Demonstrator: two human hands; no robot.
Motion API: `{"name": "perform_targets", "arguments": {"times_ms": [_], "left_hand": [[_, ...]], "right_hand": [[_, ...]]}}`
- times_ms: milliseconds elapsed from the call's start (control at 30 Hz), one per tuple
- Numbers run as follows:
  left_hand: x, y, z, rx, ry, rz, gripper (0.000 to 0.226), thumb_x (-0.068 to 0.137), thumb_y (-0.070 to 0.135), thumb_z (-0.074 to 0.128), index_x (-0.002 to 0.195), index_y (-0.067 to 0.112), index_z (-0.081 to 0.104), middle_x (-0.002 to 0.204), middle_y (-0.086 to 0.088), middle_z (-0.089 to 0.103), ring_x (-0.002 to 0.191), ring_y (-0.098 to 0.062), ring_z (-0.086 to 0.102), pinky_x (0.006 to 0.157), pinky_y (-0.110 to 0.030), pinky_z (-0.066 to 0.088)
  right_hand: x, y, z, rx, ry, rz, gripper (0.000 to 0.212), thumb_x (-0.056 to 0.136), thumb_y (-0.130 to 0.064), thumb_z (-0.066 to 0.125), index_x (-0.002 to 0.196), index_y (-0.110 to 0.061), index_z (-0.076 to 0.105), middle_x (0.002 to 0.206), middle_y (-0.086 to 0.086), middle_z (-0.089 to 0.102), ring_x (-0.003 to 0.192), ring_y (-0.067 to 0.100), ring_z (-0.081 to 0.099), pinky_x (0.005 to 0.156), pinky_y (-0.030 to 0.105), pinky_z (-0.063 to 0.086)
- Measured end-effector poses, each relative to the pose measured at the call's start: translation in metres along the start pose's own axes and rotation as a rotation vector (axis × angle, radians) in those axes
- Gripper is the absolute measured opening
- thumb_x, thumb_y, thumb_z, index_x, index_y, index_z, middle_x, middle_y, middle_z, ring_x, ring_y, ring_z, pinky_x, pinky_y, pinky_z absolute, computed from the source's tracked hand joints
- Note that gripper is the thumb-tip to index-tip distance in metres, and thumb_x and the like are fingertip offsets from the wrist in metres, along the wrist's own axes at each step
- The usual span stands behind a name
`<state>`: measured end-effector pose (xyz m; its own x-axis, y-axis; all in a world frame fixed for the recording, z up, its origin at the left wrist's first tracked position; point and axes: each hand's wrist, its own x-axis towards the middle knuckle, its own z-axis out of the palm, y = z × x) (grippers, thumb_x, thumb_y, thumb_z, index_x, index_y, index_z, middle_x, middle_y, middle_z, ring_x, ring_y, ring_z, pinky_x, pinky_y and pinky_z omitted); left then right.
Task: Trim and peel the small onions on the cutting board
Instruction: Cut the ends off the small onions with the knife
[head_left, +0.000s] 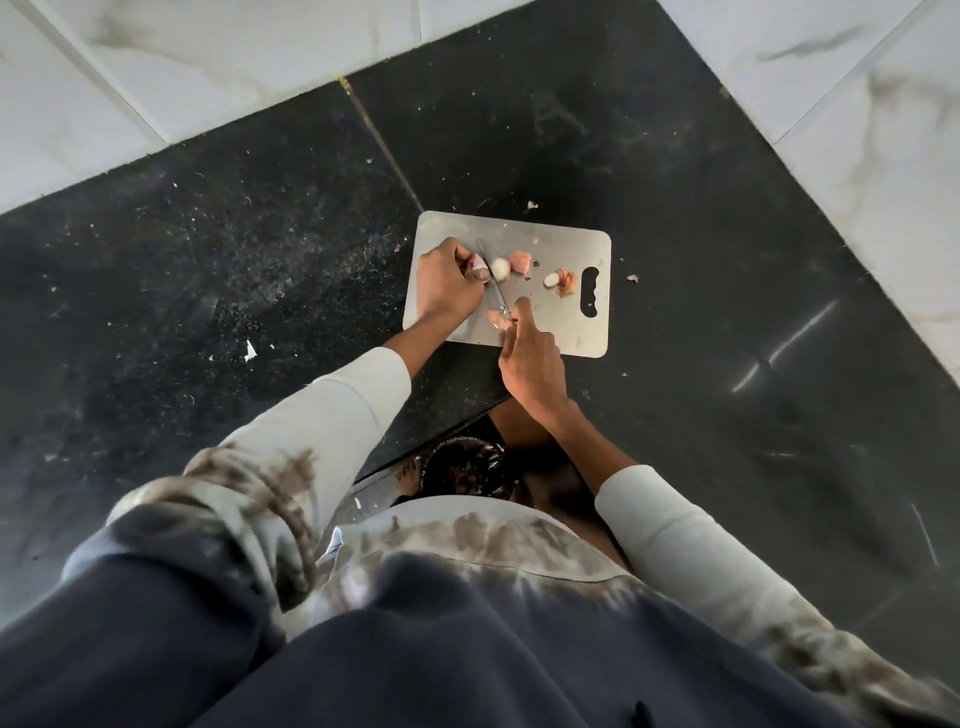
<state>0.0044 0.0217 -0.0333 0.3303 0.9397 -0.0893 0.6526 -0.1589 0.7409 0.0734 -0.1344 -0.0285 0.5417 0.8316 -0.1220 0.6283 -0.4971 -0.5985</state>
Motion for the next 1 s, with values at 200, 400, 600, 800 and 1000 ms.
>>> {"name": "perform_targets", "arguments": {"times_ms": [200,400,600,800,1000], "left_hand": [[0.003,0.007,0.005,-0.001,-0.007,-0.077,0.015,0.088,0.020,0.078,0.096,0.015,0.067,0.088,0.002,0.070,0.081,-0.016,0.066,0.061,-0.025,0.045],[0.004,0.005,0.003,0.031,-0.056,-0.069,0.027,0.084,0.022,0.082,0.101,0.014,0.063,0.091,0.000,0.068,0.083,-0.019,0.065,0.063,-0.031,0.049],[0.001,0.012,-0.001,0.101,-0.089,-0.101,0.043,0.088,0.044,0.079,0.110,0.010,0.062,0.096,-0.001,0.063,0.086,-0.018,0.059,0.065,-0.031,0.040],[0.009,0.012,-0.010,0.137,-0.126,-0.116,0.051,0.090,0.064,0.071,0.093,0.013,0.066,0.093,-0.007,0.069,0.076,-0.016,0.061,0.051,-0.026,0.034],[0.015,0.010,-0.028,0.212,-0.294,0.164,0.050,0.085,0.046,0.084,0.122,0.020,0.063,0.123,0.001,0.060,0.103,-0.016,0.062,0.082,-0.030,0.055]], "right_hand": [[-0.021,0.013,0.000,-0.009,0.020,0.002,0.014,0.112,-0.013,0.047,0.126,-0.014,0.043,0.063,-0.011,0.048,0.050,0.009,0.050,0.047,0.032,0.045],[-0.009,0.011,0.001,0.025,0.010,-0.013,0.016,0.113,-0.014,0.046,0.128,-0.013,0.042,0.061,-0.007,0.050,0.047,0.013,0.050,0.045,0.033,0.040],[0.001,0.014,-0.001,-0.022,0.038,-0.005,0.019,0.113,-0.018,0.045,0.132,-0.016,0.040,0.064,-0.003,0.053,0.050,0.016,0.051,0.046,0.036,0.043],[0.005,0.024,-0.007,0.151,0.049,0.008,0.015,0.112,-0.018,0.046,0.125,-0.023,0.042,0.084,0.006,0.073,0.065,0.028,0.071,0.058,0.051,0.061],[0.009,0.022,-0.012,0.251,0.039,0.014,0.010,0.113,-0.017,0.047,0.122,-0.020,0.045,0.078,0.005,0.070,0.061,0.023,0.069,0.056,0.048,0.060]]}}
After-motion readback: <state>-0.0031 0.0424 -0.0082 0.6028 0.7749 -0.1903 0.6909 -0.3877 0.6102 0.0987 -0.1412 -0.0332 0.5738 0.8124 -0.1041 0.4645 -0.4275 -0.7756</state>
